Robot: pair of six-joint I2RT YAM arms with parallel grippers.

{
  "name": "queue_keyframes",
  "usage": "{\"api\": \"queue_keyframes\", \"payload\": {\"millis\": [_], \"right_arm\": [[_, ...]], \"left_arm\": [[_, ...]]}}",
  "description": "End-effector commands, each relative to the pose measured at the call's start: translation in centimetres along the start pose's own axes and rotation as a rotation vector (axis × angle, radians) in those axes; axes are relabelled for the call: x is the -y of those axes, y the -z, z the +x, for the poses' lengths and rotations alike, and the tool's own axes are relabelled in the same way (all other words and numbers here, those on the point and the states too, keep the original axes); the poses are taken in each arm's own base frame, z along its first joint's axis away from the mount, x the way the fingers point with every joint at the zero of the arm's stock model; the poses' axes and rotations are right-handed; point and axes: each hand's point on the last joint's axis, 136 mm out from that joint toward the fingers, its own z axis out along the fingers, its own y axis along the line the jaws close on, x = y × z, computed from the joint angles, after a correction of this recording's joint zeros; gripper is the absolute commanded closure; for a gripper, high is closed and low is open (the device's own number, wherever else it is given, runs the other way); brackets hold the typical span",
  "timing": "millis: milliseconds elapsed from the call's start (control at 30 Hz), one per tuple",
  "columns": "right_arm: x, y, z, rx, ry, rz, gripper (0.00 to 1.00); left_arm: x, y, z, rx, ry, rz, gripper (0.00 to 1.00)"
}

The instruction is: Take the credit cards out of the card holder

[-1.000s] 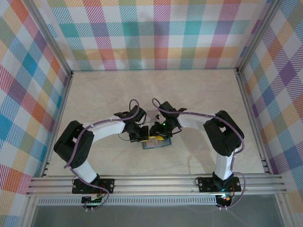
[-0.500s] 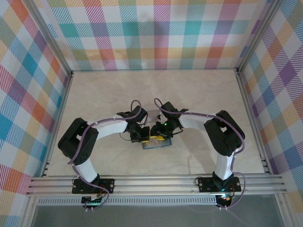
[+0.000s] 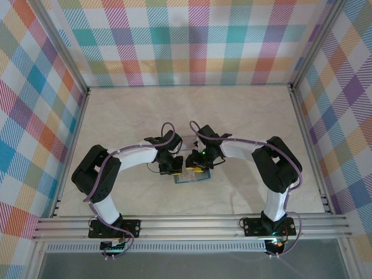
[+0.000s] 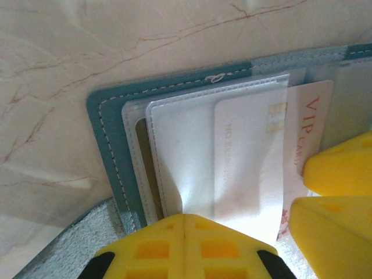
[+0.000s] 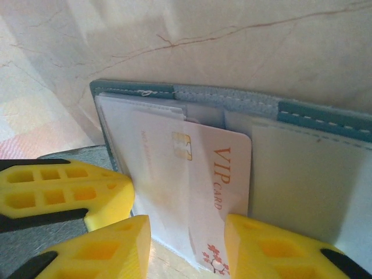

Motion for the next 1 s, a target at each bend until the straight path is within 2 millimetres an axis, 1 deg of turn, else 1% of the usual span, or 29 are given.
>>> {"api": "queue_keyframes", "payload": {"millis": [0,100,300,500,700,800,967], "right_arm": [[-1.6,1.4,-0.3,0.023,0.025,-0.072,0.61],[-1.4,1.3,-0.1,0.018,0.016,-0.084,0.62],[0.7,1.3,-0.1,0.028,0.0,0.011,0.66],[1.3,0.4,0.0,0.0,-0.004,0.018,0.67],[2.4,-0.2,0.1,-0.009,-0.013,0.058,0.68],[2.4,-0.3,0.2,-0.014,-0.01,0.053,0.68],[1.6,-0.7,0.2,-0.025,-0.006,-0.003,0.68]], "left_arm": [[-2.1,-0.2,1.1,-0.032,-0.003,-0.104,1.0],[-2.0,-0.1,1.0,-0.031,-0.004,-0.1,1.0],[-2.0,-0.2,1.1,-0.034,-0.002,-0.102,1.0],[-2.0,-0.2,1.1,-0.036,-0.003,-0.104,1.0],[-2.0,-0.2,1.1,-0.033,0.0,-0.105,1.0],[-2.0,-0.3,1.2,-0.038,-0.002,-0.107,1.0],[-2.0,-0.3,1.2,-0.04,-0.001,-0.105,1.0]]}}
